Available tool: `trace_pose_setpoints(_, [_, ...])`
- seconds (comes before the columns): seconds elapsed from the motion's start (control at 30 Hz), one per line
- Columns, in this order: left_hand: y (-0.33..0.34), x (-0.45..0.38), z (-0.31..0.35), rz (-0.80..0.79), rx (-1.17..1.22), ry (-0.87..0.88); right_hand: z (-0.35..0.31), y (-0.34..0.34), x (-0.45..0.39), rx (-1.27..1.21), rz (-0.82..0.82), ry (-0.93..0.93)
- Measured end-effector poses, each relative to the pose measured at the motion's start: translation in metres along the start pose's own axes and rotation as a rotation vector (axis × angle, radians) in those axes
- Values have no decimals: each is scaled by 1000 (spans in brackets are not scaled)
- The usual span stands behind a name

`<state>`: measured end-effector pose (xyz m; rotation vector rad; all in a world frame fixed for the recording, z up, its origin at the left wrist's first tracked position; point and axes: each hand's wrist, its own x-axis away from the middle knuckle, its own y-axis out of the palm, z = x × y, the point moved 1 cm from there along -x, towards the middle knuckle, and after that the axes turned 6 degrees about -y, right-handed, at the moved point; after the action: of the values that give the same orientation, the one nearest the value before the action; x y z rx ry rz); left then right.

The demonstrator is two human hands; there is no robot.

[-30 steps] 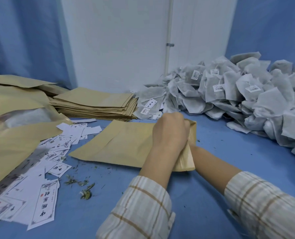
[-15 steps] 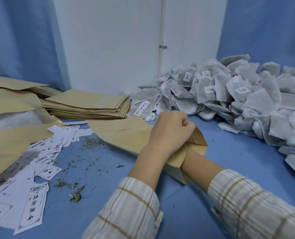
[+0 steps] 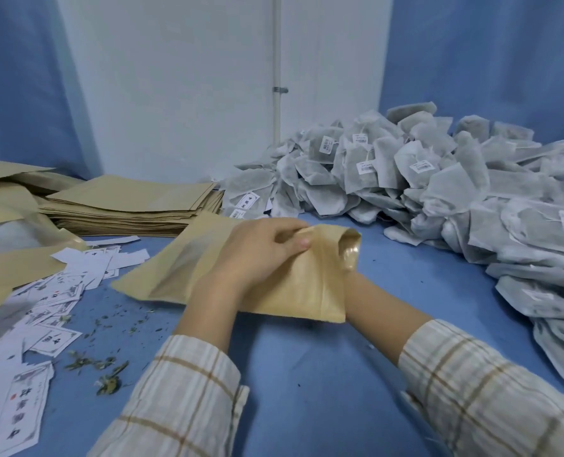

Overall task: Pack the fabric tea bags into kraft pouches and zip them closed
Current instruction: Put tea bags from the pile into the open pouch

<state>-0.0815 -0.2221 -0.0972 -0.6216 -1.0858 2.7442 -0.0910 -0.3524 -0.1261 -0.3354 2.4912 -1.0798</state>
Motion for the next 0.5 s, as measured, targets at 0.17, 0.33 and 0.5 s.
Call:
trace_pose_setpoints(0.17, [12,-2,-1,216,17,-55,30,-33,5,361,101,69])
trace_pose_setpoints(0.33, [41,-11,14,353,-14,-81,72,-64,42,350,383,-16])
trace_pose_setpoints(0.5, [70,-39,30,315,41,-118,117,-98,51,270,861,161])
